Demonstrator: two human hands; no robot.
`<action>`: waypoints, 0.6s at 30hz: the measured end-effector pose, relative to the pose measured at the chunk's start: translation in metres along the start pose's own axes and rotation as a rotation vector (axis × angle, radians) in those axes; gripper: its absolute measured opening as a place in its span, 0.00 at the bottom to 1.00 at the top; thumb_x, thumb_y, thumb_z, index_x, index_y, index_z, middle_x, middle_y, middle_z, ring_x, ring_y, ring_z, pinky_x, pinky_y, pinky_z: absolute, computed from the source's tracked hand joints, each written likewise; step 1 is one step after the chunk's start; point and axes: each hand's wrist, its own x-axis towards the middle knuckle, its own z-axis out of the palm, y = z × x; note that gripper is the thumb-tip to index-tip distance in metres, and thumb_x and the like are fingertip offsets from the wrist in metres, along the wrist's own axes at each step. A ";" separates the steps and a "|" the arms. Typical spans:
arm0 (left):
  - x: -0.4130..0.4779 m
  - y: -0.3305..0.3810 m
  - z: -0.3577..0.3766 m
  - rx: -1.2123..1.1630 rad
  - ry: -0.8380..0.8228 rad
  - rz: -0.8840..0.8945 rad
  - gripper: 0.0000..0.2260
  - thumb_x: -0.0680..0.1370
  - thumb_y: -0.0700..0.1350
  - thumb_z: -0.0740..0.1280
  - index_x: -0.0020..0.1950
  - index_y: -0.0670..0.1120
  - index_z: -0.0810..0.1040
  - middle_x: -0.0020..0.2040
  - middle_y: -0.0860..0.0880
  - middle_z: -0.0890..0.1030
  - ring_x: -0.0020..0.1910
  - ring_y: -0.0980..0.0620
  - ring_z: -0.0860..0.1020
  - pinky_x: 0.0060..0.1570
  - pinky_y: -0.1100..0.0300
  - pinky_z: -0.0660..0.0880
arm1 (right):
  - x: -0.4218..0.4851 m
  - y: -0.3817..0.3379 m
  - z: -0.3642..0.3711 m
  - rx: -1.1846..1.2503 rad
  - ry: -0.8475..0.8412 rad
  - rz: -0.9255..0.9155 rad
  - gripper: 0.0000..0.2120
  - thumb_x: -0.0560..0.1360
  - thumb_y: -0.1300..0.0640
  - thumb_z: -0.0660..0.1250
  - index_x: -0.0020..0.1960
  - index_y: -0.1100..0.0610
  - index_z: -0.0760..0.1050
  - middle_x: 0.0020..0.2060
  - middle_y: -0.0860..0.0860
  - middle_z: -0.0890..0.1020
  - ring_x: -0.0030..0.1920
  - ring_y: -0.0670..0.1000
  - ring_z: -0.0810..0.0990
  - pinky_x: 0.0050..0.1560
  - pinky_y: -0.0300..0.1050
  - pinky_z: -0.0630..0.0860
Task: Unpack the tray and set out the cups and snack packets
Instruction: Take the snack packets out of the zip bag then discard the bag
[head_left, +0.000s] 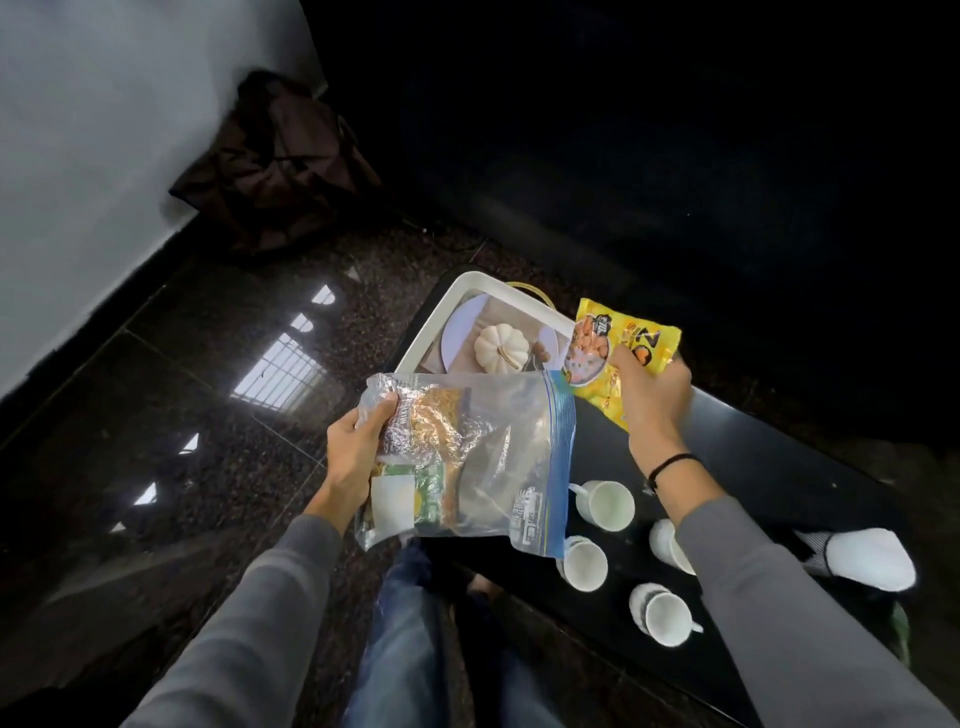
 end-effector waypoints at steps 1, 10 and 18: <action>0.005 0.000 0.000 0.011 -0.003 0.005 0.13 0.74 0.49 0.77 0.47 0.39 0.84 0.43 0.42 0.87 0.37 0.49 0.84 0.36 0.57 0.82 | 0.004 -0.001 0.005 -0.030 0.003 -0.050 0.11 0.75 0.54 0.73 0.57 0.52 0.81 0.45 0.42 0.84 0.43 0.38 0.83 0.36 0.34 0.78; 0.035 -0.002 0.011 0.063 -0.110 0.019 0.19 0.70 0.55 0.80 0.48 0.42 0.80 0.40 0.40 0.77 0.38 0.45 0.74 0.43 0.48 0.73 | 0.046 0.005 0.057 0.012 -0.279 -0.070 0.14 0.73 0.56 0.78 0.57 0.51 0.81 0.45 0.41 0.85 0.41 0.35 0.85 0.35 0.29 0.79; 0.060 -0.008 0.026 0.112 -0.139 0.029 0.18 0.72 0.54 0.79 0.28 0.51 0.76 0.28 0.52 0.74 0.27 0.54 0.71 0.29 0.60 0.71 | 0.086 0.028 0.109 0.108 -0.421 0.152 0.07 0.78 0.61 0.71 0.54 0.51 0.81 0.50 0.49 0.87 0.51 0.50 0.87 0.53 0.52 0.84</action>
